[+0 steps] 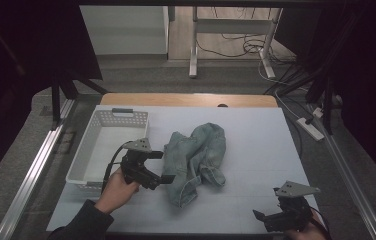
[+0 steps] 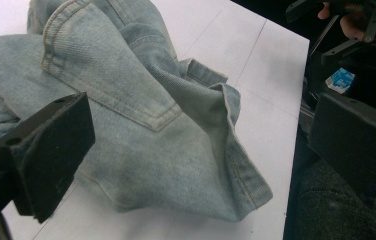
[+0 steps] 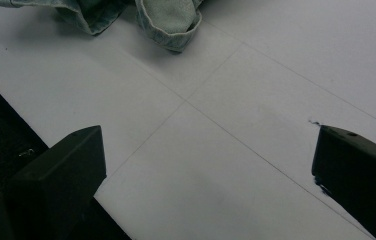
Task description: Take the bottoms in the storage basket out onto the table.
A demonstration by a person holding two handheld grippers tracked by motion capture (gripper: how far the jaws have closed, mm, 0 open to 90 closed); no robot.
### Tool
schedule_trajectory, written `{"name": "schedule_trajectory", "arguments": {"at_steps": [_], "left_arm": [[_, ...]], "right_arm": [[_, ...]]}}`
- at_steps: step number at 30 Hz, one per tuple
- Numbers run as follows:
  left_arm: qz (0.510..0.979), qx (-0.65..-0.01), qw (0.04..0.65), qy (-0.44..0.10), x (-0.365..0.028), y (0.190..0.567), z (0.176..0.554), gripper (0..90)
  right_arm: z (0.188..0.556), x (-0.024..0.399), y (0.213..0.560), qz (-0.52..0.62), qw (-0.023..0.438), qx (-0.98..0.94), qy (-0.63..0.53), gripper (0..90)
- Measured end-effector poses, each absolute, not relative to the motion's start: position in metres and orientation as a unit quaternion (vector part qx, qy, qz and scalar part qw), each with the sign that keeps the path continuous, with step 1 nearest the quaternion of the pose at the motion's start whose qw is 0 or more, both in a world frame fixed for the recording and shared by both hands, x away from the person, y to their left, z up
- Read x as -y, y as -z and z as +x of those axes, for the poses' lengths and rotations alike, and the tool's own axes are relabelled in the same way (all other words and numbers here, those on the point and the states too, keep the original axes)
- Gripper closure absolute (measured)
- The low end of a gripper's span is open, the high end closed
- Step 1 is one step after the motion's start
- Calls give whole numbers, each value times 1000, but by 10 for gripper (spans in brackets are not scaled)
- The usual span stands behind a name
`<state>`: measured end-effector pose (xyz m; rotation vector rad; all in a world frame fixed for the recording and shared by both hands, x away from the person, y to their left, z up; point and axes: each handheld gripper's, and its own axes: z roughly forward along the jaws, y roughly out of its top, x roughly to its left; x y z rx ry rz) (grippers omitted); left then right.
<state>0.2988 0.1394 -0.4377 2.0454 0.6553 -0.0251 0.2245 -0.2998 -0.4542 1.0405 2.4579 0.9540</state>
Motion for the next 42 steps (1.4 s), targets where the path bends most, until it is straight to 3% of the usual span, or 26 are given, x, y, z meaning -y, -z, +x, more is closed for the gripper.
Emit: {"name": "schedule_trajectory", "arguments": {"at_steps": [42], "left_arm": [[829, -306, 468, -8, -178, 449, 272, 0]], "right_arm": [[225, 300, 454, 364, 153, -857, -332, 13]]}}
